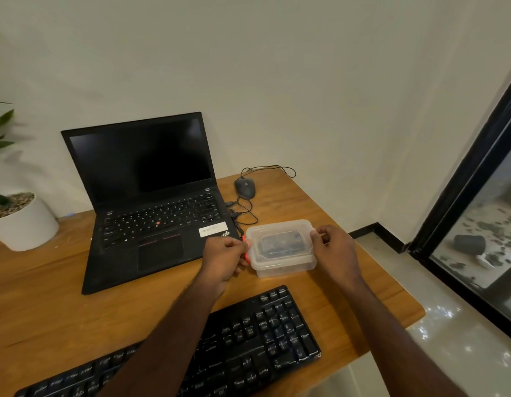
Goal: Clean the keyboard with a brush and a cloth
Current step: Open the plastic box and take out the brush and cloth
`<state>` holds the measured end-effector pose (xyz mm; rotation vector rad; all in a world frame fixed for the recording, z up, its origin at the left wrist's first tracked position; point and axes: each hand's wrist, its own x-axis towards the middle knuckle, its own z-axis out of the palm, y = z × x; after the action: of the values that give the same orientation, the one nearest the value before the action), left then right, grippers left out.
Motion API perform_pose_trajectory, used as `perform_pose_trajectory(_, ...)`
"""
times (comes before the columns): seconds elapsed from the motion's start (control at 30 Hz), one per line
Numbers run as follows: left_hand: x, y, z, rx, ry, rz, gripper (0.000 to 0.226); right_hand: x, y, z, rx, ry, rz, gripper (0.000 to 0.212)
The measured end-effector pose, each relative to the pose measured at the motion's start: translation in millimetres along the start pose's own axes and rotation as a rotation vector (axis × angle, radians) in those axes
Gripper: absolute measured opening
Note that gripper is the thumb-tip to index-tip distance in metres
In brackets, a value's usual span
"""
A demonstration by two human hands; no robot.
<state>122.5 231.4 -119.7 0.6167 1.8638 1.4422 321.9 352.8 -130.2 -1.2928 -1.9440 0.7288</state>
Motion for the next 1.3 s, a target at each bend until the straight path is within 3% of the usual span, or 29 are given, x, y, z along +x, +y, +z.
perform_pose_trajectory(0.17, -1.5, 2.2, -9.4, 0.022, -0.08, -0.002, 0.021, -0.2, -1.1, -1.0, -0.022, -0.003, -0.007, 0.033)
perform_pose_trajectory(0.33, 6.2, 4.9, -28.6, 0.345, -0.045, 0.112, 0.016, 5.3, -0.3, -10.9, -0.065, -0.004, -0.103, 0.042)
perform_pose_trajectory(0.4, 10.5, 2.0, -38.4, 0.404, -0.091, 0.175, 0.041, 12.6, -2.8, -18.1, -0.051, -0.122, -0.196, 0.057)
perform_pose_trajectory(0.53, 12.8, 3.9, -44.0, 0.364, -0.432, 0.158, 0.094, 32.7, -8.0, -23.5, -0.197, -0.536, -0.347, 0.099)
perform_pose_trajectory(0.63, 9.7, 6.3, -33.8, 0.384, -0.525, 0.178, 0.113, 44.1, -11.7, -21.8, -0.251, -0.704, -0.394, 0.112)
perform_pose_trajectory(0.9, 10.5, -6.7, -13.8, 0.223, -0.474, 0.217, 0.12, 60.5, -19.7, -32.2, -0.145, -0.746, -0.37, 0.095)
perform_pose_trajectory(1.0, 10.5, -5.2, -12.8, 0.222, -0.445, 0.186, 0.136, 69.0, -24.1, -37.9, -0.039, -0.649, -0.368, 0.072)
perform_pose_trajectory(1.13, 12.6, -4.0, -12.0, 0.242, -0.442, 0.184, 0.136, 90.5, -23.0, -35.6, 0.024, -0.468, -0.367, 0.037)
perform_pose_trajectory(1.3, 18.8, 0.3, -10.9, 0.321, -0.465, 0.219, 0.125, 124.5, -12.6, -22.7, -0.006, -0.358, -0.238, 0.025)
